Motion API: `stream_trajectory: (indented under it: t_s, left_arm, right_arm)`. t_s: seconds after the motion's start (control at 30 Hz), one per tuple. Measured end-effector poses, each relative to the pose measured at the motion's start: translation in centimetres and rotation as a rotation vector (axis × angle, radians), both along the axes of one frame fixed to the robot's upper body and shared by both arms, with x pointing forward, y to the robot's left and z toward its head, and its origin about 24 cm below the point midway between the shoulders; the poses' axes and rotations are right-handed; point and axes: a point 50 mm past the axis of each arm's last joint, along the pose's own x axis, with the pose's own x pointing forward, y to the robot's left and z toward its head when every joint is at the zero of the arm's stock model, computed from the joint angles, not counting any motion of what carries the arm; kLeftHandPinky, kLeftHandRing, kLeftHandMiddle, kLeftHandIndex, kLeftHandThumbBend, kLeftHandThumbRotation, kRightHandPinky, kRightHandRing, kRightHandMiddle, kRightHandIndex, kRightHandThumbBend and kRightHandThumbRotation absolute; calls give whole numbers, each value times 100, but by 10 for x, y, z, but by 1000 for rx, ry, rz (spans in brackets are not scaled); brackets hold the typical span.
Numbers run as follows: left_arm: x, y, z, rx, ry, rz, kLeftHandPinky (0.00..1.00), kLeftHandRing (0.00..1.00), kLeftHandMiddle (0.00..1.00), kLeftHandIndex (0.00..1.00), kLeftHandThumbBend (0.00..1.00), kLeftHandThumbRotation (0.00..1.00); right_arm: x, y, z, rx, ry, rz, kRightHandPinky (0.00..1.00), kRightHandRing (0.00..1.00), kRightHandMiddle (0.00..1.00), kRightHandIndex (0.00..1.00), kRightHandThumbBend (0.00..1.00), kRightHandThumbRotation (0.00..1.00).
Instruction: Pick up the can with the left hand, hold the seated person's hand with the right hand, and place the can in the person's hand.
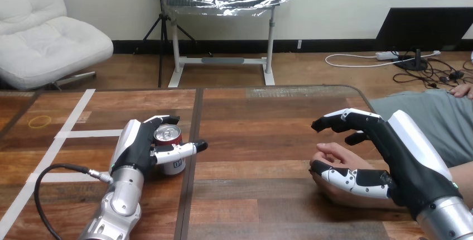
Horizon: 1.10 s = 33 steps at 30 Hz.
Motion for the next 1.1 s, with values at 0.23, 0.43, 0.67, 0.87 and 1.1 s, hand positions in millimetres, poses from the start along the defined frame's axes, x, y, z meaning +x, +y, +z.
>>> stream_trajectory:
  t_s: [0.23,0.43,0.67,0.87,1.1]
  left_arm:
    - [0,1,0,2,3,-5,66,73,76,79,85,33]
    - [0,2,1,3,9,-13,67,74,77,79,85,32]
    - [1,4,2,6,21,-21,68,75,78,80,84,31]
    - [2,8,3,19,34,-15,67,75,79,80,84,29]
    - [3,12,4,46,52,-16,67,76,80,81,82,26]
  right_arm:
    - [0,0,0,-3,10,1,70,79,77,68,59,0]
    - [0,0,-1,-8,17,2,70,79,77,68,59,0]
    - [0,0,0,-9,21,5,70,79,77,68,59,0]
    - [0,0,0,-10,20,8,70,78,77,68,59,0]
    - [0,0,0,-10,21,9,70,78,77,68,59,0]
